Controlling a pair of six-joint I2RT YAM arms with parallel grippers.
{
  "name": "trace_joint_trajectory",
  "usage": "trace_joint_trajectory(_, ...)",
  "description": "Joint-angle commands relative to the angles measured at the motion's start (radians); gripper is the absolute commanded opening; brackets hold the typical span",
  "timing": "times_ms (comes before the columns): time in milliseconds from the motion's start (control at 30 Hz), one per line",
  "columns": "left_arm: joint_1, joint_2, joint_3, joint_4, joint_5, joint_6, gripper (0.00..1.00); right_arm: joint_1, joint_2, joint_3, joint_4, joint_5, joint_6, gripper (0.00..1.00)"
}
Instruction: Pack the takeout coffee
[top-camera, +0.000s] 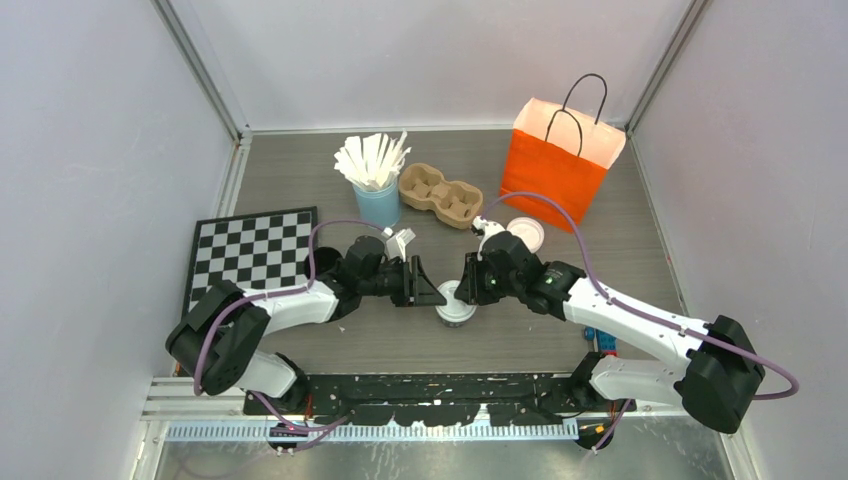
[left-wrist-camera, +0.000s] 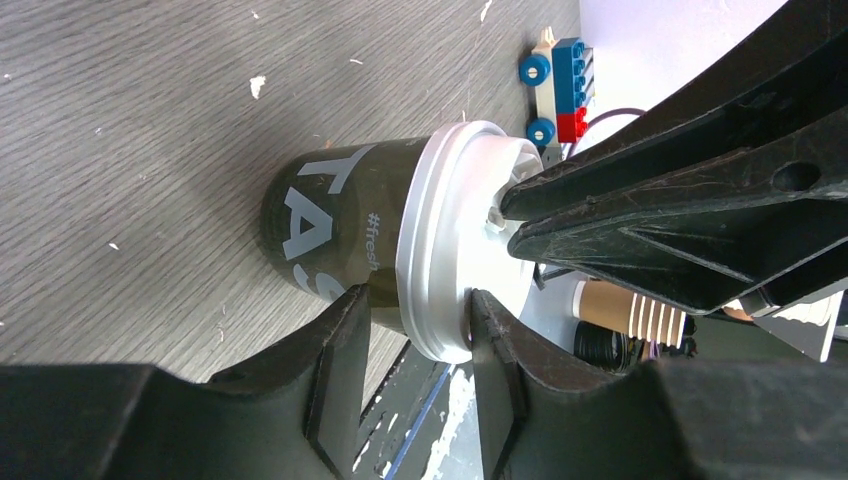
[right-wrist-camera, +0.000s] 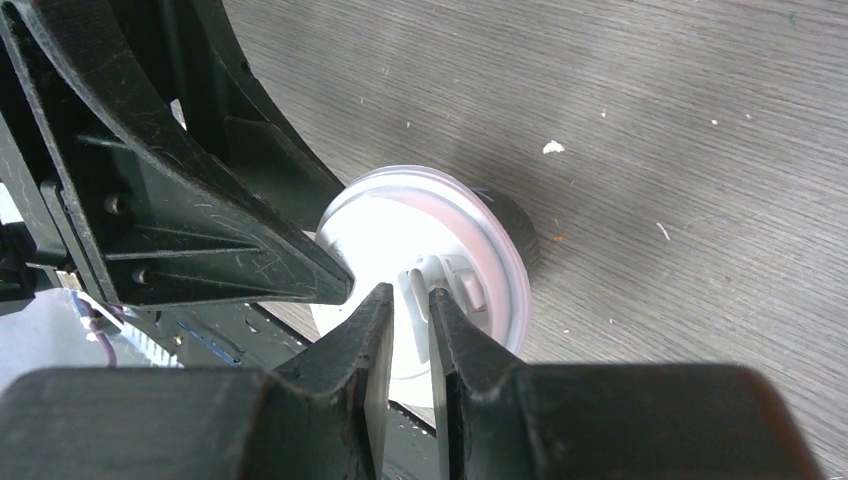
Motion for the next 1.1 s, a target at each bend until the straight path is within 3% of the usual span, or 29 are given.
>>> trace_joint_trajectory(0, 0.003, 0.023, -0.025, -0.093, -0.067, 0.029, 0.41, 0.002, 0.026, -0.001, -0.145, 0.015, -0.006, 0.25)
trace_joint_trajectory(167, 0.002, -0.032, 0.041, -0.097, -0.014, 0.050, 0.45, 0.002, -0.022, 0.119, -0.186, -0.010, -0.005, 0.26)
trace_joint_trajectory(333, 0.002, -0.002, 0.107, -0.133, 0.030, 0.129, 0.46, -0.002, -0.090, 0.195, -0.240, 0.079, -0.031, 0.27)
trace_joint_trajectory(500, 0.002, 0.064, 0.148, -0.125, 0.095, 0.172, 0.41, -0.045, -0.131, 0.185, -0.246, 0.098, -0.054, 0.39)
trace_joint_trajectory(800, 0.002, 0.117, 0.166, -0.123, 0.112, 0.227, 0.38, -0.213, -0.072, 0.137, -0.173, -0.137, -0.098, 0.41)
trace_joint_trajectory(1067, 0.003, 0.133, 0.157, -0.124, 0.090, 0.232, 0.38, -0.219, -0.055, 0.002, -0.073, -0.208, -0.035, 0.39)
